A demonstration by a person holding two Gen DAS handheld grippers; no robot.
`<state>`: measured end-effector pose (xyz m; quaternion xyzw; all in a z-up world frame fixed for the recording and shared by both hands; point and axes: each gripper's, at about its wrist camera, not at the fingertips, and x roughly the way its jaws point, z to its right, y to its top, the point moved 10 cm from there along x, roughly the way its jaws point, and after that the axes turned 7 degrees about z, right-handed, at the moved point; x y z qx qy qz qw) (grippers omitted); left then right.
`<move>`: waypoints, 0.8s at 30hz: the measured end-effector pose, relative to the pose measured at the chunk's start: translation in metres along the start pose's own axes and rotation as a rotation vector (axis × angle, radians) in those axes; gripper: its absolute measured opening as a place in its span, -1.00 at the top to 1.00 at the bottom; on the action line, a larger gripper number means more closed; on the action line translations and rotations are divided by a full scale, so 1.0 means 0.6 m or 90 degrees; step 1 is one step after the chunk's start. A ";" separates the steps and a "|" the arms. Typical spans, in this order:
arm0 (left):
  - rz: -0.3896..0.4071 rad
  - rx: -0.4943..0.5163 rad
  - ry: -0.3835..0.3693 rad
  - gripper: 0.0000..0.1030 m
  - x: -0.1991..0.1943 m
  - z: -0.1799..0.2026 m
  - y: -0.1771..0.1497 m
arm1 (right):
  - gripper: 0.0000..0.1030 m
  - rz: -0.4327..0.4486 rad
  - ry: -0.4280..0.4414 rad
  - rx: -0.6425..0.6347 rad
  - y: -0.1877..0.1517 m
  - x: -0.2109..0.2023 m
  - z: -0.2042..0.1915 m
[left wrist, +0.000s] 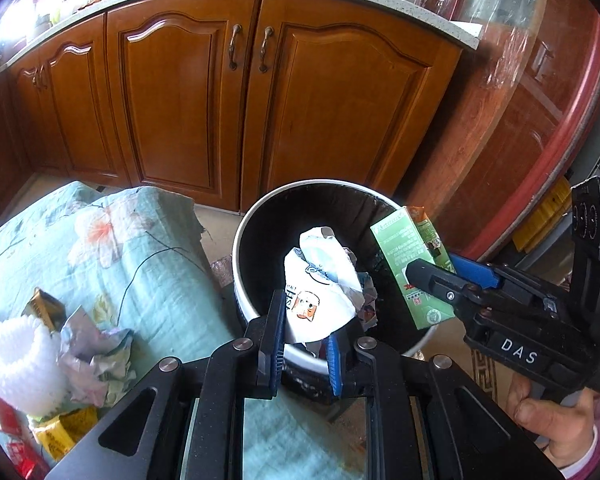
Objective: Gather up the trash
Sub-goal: 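Carry the white wrapper and green carton with both grippers over the bin, then open both grippers to drop the wrapper and carton into the bin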
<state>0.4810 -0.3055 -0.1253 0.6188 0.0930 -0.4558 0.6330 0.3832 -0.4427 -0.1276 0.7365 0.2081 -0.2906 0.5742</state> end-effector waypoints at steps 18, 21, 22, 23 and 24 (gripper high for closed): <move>-0.021 -0.015 0.001 -0.02 0.014 -0.019 -0.018 | 0.04 -0.013 0.002 0.031 0.004 0.019 0.024; 0.009 -0.016 0.009 -0.07 -0.022 -0.025 -0.030 | -0.16 0.001 0.017 0.040 0.000 0.002 0.012; 0.021 -0.019 0.012 -0.09 -0.036 -0.027 -0.036 | -0.28 0.007 0.024 0.044 -0.003 -0.006 0.005; 0.032 -0.022 0.012 -0.12 -0.050 -0.030 -0.042 | -0.34 0.015 0.032 0.048 -0.006 -0.015 -0.002; 0.042 -0.026 0.014 -0.14 -0.063 -0.033 -0.050 | -0.47 0.022 0.040 0.050 -0.011 -0.023 -0.011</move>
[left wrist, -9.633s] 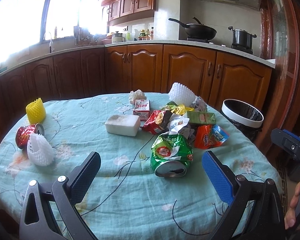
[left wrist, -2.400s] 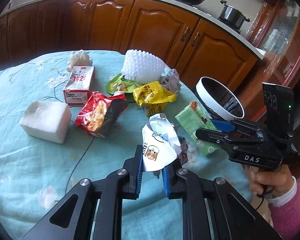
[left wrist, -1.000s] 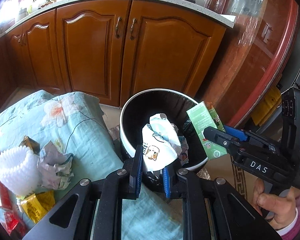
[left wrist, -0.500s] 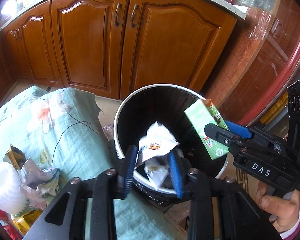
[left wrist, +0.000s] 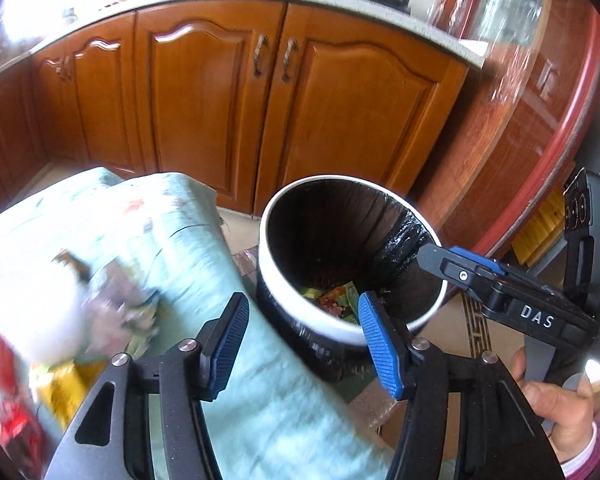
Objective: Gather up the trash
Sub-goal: 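Open both grippers to drop the wrapper and carton into the bin, then move both open grippers back over the table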
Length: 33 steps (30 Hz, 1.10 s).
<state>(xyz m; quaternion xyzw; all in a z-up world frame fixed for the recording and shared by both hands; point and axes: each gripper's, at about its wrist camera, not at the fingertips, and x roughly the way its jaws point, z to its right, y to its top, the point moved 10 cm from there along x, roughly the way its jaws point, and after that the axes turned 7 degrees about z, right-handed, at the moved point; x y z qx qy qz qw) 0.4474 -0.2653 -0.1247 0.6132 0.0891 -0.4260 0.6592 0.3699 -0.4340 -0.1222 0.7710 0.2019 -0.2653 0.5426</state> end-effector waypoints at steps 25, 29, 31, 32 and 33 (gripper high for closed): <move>0.089 -0.154 0.155 -0.51 -0.320 -0.199 -0.183 | -0.98 -0.020 0.130 0.001 -0.161 -0.034 -0.242; 0.094 -0.178 0.180 -0.51 -0.352 -0.232 -0.196 | -0.98 -0.036 0.163 -0.018 -0.177 -0.028 -0.286; 0.096 -0.187 0.191 -0.51 -0.363 -0.247 -0.202 | -0.98 -0.046 0.171 -0.025 -0.184 -0.024 -0.307; 0.096 -0.190 0.198 -0.51 -0.370 -0.253 -0.205 | -0.98 -0.051 0.176 -0.028 -0.186 -0.023 -0.316; 0.098 -0.194 0.204 -0.51 -0.375 -0.258 -0.207 | -0.98 -0.057 0.183 -0.031 -0.190 -0.020 -0.327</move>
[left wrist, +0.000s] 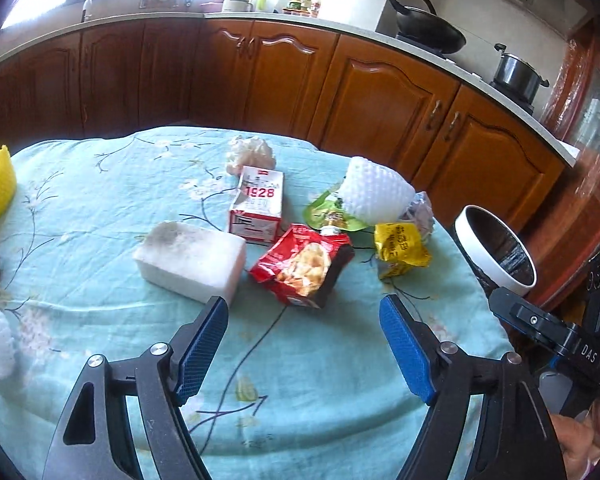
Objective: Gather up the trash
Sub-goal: 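Move both open grippers back over the table, then grasp the white foam block with the left gripper while the right gripper grasps the red chip bag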
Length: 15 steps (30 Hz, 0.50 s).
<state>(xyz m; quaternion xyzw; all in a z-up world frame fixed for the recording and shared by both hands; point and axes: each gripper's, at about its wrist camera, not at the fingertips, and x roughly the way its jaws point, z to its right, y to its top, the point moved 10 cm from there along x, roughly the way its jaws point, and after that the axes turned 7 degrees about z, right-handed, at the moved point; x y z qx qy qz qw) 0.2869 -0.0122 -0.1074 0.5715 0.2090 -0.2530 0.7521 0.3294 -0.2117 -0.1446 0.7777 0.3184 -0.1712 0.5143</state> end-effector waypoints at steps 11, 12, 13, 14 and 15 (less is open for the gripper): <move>-0.026 -0.036 0.063 -0.52 0.005 -0.094 0.004 | -0.60 -0.047 0.063 -0.033 -0.029 0.060 -0.095; -0.032 -0.044 0.064 -0.53 0.010 -0.100 0.006 | -0.47 -0.052 0.069 -0.033 -0.032 0.067 -0.102; -0.038 -0.051 0.064 -0.55 0.014 -0.106 0.007 | -0.41 -0.055 0.072 -0.034 -0.033 0.073 -0.106; -0.041 -0.054 0.063 -0.56 0.019 -0.109 0.013 | -0.38 -0.060 0.073 -0.034 -0.035 0.080 -0.109; -0.042 -0.052 0.065 -0.57 0.023 -0.112 0.016 | -0.32 -0.067 0.077 -0.033 -0.037 0.091 -0.114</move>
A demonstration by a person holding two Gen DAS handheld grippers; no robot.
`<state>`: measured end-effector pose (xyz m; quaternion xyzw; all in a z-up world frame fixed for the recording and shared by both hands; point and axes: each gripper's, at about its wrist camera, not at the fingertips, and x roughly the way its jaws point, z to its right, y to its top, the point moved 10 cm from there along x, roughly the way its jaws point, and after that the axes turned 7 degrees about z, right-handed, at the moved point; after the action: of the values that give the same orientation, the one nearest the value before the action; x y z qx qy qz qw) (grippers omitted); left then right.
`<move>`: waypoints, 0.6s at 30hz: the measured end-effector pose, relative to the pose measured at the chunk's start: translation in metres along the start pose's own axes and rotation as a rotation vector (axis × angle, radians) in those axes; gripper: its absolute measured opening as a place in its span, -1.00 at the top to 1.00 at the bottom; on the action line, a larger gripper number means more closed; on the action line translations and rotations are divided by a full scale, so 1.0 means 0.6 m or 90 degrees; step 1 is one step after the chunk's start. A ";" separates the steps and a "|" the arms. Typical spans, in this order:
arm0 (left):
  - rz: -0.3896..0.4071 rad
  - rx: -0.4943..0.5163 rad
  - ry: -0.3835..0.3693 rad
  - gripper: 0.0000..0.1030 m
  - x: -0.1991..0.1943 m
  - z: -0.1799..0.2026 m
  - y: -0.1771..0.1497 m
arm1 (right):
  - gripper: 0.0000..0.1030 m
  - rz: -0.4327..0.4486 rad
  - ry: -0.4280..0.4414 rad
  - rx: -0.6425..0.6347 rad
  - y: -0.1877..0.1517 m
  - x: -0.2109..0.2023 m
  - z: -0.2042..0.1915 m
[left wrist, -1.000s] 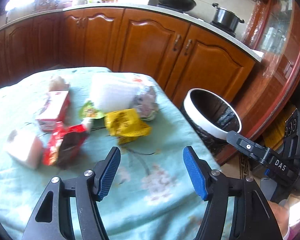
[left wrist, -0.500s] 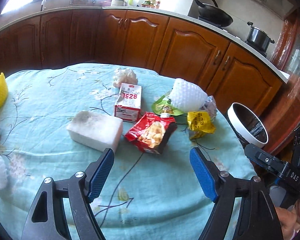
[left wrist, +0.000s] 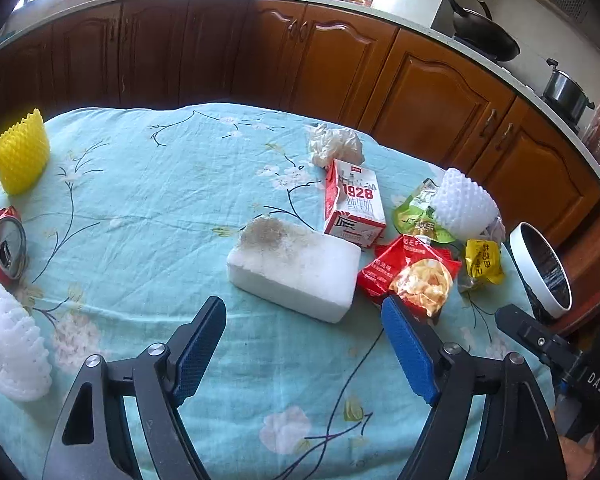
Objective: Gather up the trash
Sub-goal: 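Grasp the white foam block with the left gripper while the right gripper grasps the red chip bag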
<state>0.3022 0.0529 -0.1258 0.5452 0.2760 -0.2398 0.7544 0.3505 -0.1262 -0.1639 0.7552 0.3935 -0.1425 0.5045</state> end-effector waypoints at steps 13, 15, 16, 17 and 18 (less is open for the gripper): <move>-0.045 0.062 0.001 -0.64 0.103 -0.005 0.015 | 0.87 -0.066 0.011 0.028 0.003 0.105 -0.005; -0.040 0.067 0.000 -0.59 0.105 -0.005 0.013 | 0.92 -0.056 0.013 0.022 0.006 0.095 -0.005; -0.034 0.073 0.004 -0.56 0.105 -0.004 0.014 | 0.95 -0.051 0.012 0.017 0.007 0.087 -0.005; -0.028 0.078 0.007 -0.53 0.102 -0.002 0.012 | 0.96 -0.046 0.011 0.014 0.008 0.078 -0.004; -0.024 0.083 0.007 -0.52 0.100 0.001 0.011 | 0.97 -0.041 0.011 0.012 0.009 0.068 -0.002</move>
<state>0.3508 0.0508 -0.1618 0.5892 0.2745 -0.2684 0.7110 0.3809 -0.1076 -0.1849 0.7481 0.4209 -0.1560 0.4887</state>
